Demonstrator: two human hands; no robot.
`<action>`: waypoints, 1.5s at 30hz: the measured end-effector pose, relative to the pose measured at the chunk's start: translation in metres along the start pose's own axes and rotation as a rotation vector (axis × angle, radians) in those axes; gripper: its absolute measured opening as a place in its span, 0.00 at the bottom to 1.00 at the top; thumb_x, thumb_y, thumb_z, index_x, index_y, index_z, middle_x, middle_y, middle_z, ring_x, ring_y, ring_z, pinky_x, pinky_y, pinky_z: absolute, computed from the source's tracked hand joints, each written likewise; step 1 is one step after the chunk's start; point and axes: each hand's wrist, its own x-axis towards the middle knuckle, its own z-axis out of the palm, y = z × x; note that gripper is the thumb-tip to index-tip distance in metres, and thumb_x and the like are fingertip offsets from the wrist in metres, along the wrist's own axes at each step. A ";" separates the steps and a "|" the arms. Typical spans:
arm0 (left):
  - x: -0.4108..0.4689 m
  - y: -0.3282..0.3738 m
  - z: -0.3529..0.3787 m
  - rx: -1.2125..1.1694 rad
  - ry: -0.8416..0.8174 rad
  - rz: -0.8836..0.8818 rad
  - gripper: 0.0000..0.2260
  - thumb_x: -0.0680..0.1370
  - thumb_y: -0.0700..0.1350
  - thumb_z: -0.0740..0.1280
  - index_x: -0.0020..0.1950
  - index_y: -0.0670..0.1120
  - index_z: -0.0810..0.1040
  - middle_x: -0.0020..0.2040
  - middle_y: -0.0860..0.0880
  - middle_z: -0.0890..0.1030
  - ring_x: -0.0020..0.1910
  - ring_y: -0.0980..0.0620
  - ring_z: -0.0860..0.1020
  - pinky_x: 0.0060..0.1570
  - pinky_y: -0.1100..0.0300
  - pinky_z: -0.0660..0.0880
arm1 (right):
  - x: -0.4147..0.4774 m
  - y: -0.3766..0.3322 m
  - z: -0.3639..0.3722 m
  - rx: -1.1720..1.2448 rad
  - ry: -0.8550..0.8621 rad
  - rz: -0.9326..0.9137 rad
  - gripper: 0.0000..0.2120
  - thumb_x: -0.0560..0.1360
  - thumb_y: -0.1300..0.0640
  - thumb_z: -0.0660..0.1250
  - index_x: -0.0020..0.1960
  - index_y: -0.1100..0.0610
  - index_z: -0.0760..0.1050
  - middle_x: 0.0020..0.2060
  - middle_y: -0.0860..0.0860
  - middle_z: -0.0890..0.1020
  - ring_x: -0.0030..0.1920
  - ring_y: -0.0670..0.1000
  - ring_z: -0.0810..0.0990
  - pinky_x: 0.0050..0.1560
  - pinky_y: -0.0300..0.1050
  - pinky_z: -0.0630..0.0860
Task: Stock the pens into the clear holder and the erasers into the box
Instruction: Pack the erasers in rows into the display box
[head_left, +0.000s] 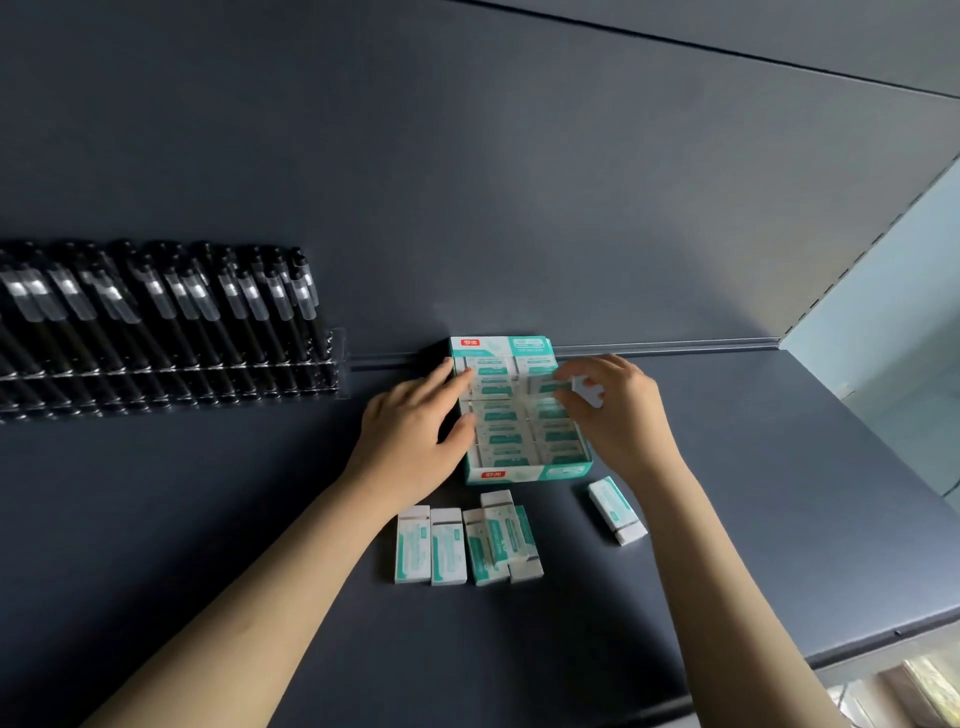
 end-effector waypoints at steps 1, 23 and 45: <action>0.000 0.000 0.000 -0.001 0.001 -0.001 0.33 0.72 0.66 0.41 0.78 0.61 0.56 0.79 0.57 0.55 0.75 0.49 0.61 0.73 0.46 0.55 | 0.001 0.001 0.003 -0.019 -0.014 -0.008 0.09 0.72 0.63 0.73 0.51 0.53 0.84 0.50 0.49 0.82 0.48 0.51 0.76 0.50 0.42 0.71; -0.001 0.001 -0.002 0.012 -0.026 -0.011 0.28 0.77 0.61 0.47 0.78 0.60 0.56 0.79 0.58 0.53 0.75 0.49 0.60 0.73 0.47 0.53 | 0.000 0.018 0.005 0.144 -0.051 0.117 0.17 0.70 0.52 0.77 0.57 0.42 0.81 0.59 0.45 0.78 0.63 0.52 0.75 0.65 0.59 0.70; 0.001 -0.001 0.001 0.033 0.010 0.016 0.33 0.73 0.66 0.40 0.78 0.60 0.56 0.79 0.56 0.56 0.75 0.46 0.63 0.72 0.43 0.58 | -0.083 0.018 -0.056 0.550 -0.280 0.342 0.10 0.73 0.64 0.72 0.53 0.57 0.79 0.35 0.49 0.80 0.32 0.43 0.76 0.34 0.34 0.71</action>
